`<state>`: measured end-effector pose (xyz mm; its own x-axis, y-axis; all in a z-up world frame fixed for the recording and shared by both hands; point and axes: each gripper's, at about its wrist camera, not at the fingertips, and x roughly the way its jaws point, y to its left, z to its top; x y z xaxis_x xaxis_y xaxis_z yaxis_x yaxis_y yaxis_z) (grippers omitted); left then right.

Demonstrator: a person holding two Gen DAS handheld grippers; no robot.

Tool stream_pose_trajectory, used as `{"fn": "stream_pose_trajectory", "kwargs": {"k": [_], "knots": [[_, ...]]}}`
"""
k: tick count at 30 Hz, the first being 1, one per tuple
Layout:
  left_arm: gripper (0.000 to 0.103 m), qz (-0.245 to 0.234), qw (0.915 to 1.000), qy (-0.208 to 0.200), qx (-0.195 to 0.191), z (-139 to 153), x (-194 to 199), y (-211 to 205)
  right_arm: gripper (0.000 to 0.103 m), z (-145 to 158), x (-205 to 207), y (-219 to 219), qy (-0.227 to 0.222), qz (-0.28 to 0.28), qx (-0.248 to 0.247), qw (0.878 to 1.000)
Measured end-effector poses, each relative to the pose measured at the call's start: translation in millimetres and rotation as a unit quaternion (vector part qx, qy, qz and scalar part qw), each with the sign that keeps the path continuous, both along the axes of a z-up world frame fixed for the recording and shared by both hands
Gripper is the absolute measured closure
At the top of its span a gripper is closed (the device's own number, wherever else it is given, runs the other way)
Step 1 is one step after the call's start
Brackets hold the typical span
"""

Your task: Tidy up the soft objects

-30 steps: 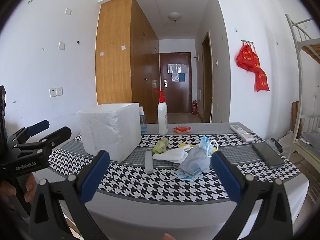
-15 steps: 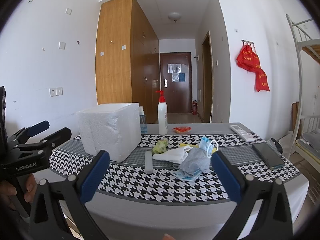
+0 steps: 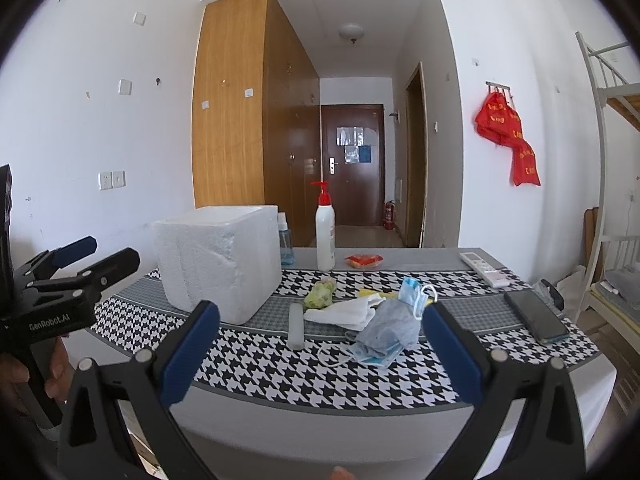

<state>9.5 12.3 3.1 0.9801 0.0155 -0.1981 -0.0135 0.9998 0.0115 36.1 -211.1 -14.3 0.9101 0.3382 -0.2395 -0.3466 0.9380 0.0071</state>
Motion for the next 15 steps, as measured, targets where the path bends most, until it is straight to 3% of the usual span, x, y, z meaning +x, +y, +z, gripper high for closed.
{"fn": "stream_pose_trajectory", "kwargs": {"k": [15], "knots": [[0.001,-0.013,0.9995,0.027,-0.005,-2,33,-3,0.000,-5,37,2,0.034,0.003,0.000,0.999]]}}
